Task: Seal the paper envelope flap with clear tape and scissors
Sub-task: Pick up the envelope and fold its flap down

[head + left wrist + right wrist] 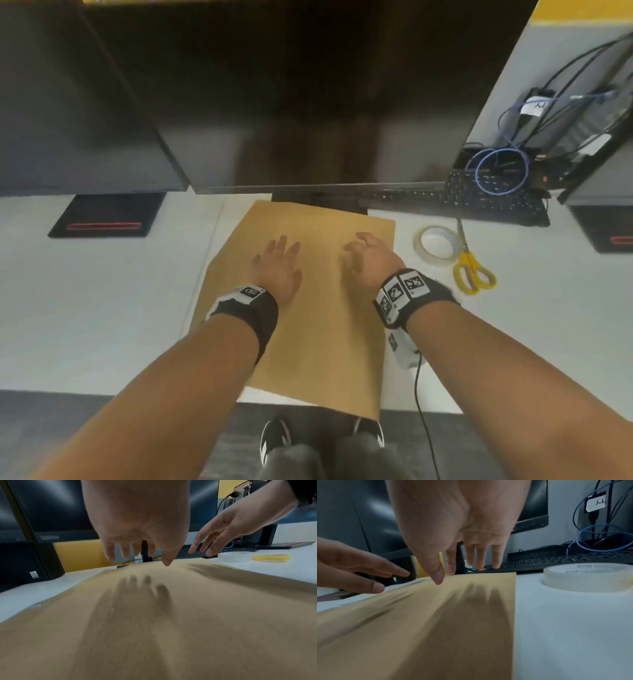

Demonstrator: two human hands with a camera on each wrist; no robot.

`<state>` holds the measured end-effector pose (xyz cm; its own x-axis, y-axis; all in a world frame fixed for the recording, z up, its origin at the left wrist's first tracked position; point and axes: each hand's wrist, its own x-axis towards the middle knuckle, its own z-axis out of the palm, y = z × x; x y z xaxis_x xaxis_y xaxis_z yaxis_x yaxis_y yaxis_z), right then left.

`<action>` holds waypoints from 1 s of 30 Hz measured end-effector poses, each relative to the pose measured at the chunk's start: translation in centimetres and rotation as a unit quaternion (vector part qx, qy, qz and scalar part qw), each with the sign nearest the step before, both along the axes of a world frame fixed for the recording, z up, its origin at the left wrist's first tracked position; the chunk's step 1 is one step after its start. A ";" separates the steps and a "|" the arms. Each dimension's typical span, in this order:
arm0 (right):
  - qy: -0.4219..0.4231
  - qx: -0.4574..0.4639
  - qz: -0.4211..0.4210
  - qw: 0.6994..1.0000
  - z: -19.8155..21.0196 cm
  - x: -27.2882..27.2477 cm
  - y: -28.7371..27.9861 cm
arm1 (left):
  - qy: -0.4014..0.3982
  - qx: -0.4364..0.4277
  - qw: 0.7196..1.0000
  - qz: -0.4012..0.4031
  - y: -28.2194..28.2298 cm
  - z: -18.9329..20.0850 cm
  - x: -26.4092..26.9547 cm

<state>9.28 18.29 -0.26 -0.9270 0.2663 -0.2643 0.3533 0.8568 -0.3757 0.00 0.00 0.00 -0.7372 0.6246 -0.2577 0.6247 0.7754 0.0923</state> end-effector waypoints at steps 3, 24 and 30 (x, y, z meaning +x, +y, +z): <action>-0.023 0.030 -0.045 0.998 -1.9 -0.1 0.3 | -0.038 -0.038 0.999 0.005 -0.1 -1.3 0.0; -0.092 0.011 -0.132 0.987 -3.3 -0.3 1.6 | -0.130 -0.064 0.989 0.035 5.8 -3.5 8.1; -0.075 -0.051 -0.161 0.983 -4.1 0.0 2.5 | -0.156 -0.106 0.982 0.012 6.7 -1.5 8.5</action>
